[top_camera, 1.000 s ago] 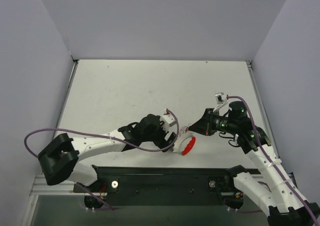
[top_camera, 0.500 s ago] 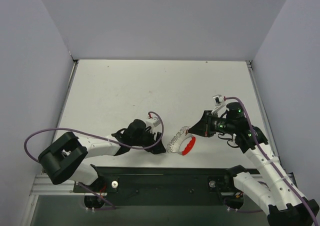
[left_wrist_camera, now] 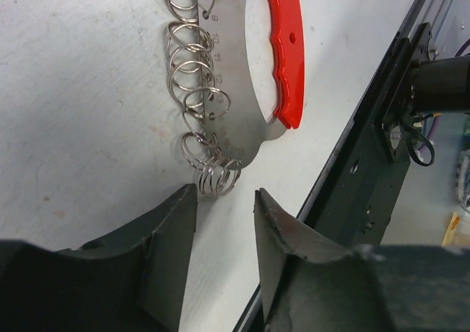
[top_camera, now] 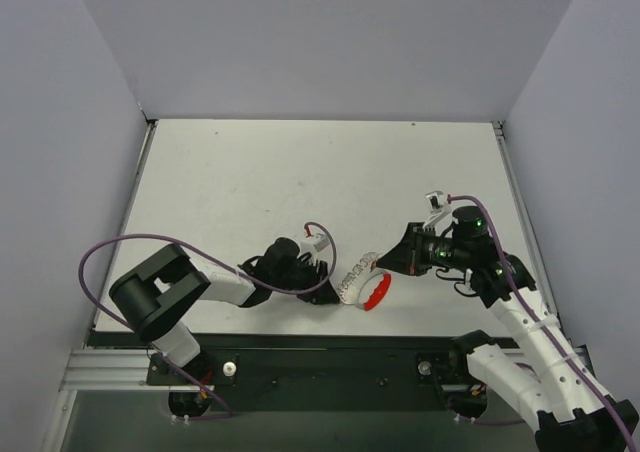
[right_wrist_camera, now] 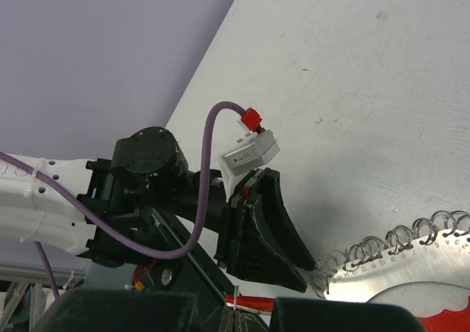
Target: Put the keys on the keyring
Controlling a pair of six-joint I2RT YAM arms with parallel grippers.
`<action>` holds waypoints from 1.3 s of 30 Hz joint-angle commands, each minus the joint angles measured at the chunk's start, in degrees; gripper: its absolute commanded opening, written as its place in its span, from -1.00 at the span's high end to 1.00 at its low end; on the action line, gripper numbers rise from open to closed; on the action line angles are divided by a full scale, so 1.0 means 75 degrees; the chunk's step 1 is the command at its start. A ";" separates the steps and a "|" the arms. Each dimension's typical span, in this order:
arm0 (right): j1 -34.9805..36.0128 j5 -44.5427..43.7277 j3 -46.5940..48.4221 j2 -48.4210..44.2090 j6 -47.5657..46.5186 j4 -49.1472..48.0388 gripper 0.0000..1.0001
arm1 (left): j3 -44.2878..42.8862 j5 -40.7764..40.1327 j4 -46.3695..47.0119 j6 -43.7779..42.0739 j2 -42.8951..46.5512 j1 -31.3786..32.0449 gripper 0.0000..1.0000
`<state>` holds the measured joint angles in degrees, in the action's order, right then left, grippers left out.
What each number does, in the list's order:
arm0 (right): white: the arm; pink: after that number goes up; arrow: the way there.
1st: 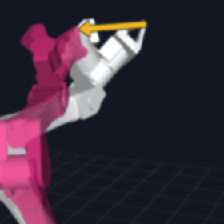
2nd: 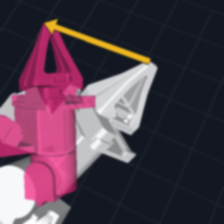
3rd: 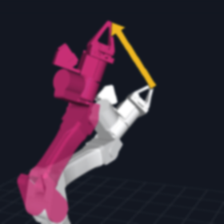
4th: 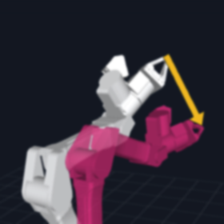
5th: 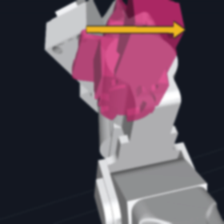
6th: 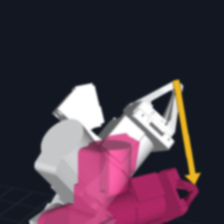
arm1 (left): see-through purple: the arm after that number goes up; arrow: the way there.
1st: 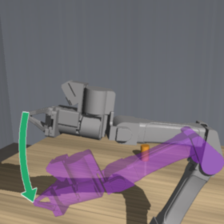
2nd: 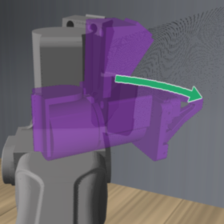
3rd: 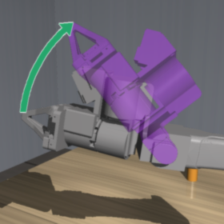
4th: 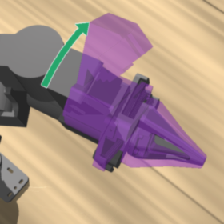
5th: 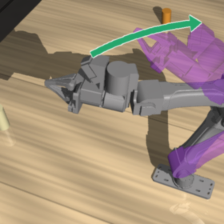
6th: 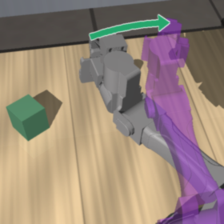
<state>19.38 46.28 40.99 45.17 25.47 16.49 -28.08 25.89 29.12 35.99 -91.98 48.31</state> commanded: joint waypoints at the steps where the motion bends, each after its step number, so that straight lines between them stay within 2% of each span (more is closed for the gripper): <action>1: 0.0053 0.0110 0.0019 -0.0163 -0.0068 -0.0207 1.00 | -0.0264 0.0052 0.0183 -0.0087 -0.0637 -0.0020 0.14; 6: 0.0053 0.0134 0.0030 -0.0221 -0.0092 -0.0183 1.00 | -0.0147 -0.0007 0.0639 0.0053 -0.0965 -0.0020 0.39; 9: 0.0053 0.0122 0.0042 -0.0222 -0.0104 -0.0160 1.00 | -0.0241 0.0040 0.0675 0.0018 -0.1059 -0.0032 0.80; 10: 0.0053 0.0122 0.0054 -0.0222 -0.0115 -0.0148 1.00 | -0.0264 0.0075 0.0675 -0.0005 -0.1036 -0.0043 1.00; 14: 0.0065 0.0134 0.0194 -0.0233 -0.0150 -0.0055 1.00 | -0.0451 0.0006 0.0197 -0.0309 -0.0440 -0.0043 1.00; 17: 0.0065 0.0180 0.0311 -0.0222 -0.0186 0.0016 1.00 | -0.0849 -0.0345 -0.0880 -0.0824 0.0508 -0.0032 1.00; 23: 0.0112 0.0368 0.0768 -0.0186 -0.0162 0.0028 1.00 | -0.2138 -0.1353 -0.4228 -0.2265 0.2665 0.0027 1.00; 27: 0.0170 0.0567 0.1213 -0.0140 -0.0092 -0.0042 1.00 | -0.2759 -0.1577 -0.5241 -0.3003 0.3777 0.0097 1.00; 33: 0.0345 0.0872 0.1647 -0.0069 0.0177 -0.0452 1.00 | -0.3275 -0.1541 -0.5909 -0.3438 0.4576 0.0156 1.00; 36: 0.0486 0.0825 0.1531 0.0001 0.0236 -0.0604 1.00 | -0.3604 -0.1846 -0.6577 -0.3766 0.4496 0.0167 1.00; 39: 0.0627 0.0779 0.1378 0.0083 0.0318 -0.0839 1.00 | -0.3477 -0.1718 -0.6673 -0.3908 0.4413 0.0179 1.00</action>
<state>22.68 50.61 51.44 44.86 26.63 14.66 -52.18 13.78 -16.69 10.41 -58.43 49.41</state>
